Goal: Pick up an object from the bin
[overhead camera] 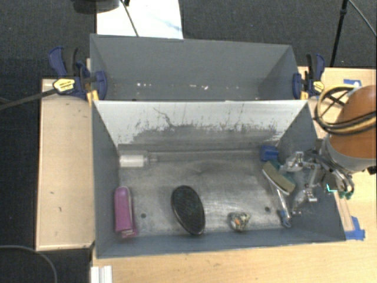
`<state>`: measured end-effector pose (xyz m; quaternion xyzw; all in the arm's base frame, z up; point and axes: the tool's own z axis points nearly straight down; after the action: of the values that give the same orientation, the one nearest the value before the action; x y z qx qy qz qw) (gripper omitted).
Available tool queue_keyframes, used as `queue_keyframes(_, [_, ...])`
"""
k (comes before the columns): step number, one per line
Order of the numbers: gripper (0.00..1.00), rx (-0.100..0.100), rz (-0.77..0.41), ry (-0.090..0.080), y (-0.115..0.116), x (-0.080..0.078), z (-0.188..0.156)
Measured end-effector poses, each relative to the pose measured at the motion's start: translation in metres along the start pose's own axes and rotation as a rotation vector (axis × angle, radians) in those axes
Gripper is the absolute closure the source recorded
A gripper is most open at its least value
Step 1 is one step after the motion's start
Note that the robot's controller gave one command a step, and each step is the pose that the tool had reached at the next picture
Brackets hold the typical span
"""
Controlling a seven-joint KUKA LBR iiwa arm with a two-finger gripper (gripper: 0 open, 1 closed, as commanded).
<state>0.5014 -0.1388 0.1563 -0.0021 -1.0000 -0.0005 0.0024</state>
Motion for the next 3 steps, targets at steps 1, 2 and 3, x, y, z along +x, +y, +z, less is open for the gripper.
queue_keyframes(1, [0.00,0.005,-0.324,-0.023,-0.005,-0.013,0.061])
queue_keyframes(2, [1.00,0.012,-0.330,-0.048,-0.005,-0.021,0.056])
queue_keyframes(3, [1.00,0.007,-0.340,-0.016,-0.011,-0.017,-0.090])
